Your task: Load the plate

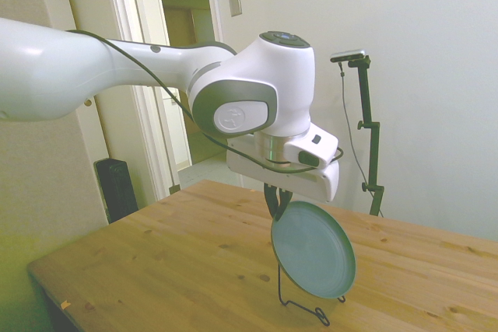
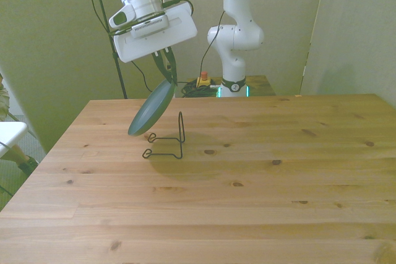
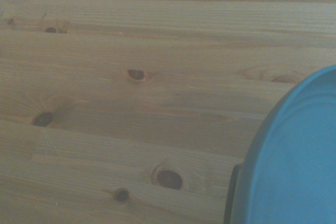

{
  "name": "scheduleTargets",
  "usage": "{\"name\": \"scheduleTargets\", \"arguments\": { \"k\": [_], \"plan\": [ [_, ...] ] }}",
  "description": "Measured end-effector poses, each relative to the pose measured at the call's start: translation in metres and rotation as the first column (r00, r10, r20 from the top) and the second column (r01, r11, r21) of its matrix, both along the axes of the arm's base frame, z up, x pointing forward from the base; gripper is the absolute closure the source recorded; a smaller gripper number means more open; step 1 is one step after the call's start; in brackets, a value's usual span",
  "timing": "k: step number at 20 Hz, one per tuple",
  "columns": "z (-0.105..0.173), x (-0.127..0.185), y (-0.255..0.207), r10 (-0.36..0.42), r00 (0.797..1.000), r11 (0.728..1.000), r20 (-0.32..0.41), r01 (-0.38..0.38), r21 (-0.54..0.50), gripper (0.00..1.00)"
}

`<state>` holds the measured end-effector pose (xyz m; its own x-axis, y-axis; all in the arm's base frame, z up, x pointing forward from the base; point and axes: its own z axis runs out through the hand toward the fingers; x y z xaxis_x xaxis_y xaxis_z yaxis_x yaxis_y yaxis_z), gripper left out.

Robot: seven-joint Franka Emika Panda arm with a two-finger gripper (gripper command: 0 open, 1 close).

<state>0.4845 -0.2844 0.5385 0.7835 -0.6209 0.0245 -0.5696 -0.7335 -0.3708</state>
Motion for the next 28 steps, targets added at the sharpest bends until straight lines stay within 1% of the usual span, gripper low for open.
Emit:
{"name": "scheduleTargets", "arguments": {
  "k": [5, 9, 14, 19, 23, 28],
  "plan": [
    [0.006, -0.01, -0.014, 0.018, 0.999, 0.999, 0.038, -0.02, 0.035, 1.0],
    [0.0, -0.016, -0.025, 0.055, 0.997, 0.993, 0.058, -0.06, 0.101, 1.0],
    [-0.012, -0.018, -0.041, 0.111, 0.991, 0.971, 0.076, -0.125, 0.204, 1.0],
    [-0.01, -0.027, -0.054, 0.147, 0.982, 0.949, 0.12, -0.174, 0.264, 1.0],
    [-0.022, -0.026, -0.06, 0.172, 0.978, 0.94, 0.121, -0.2, 0.277, 1.0],
    [-0.027, -0.025, -0.062, 0.189, 0.975, 0.929, 0.112, -0.215, 0.301, 1.0]
  ]
}}
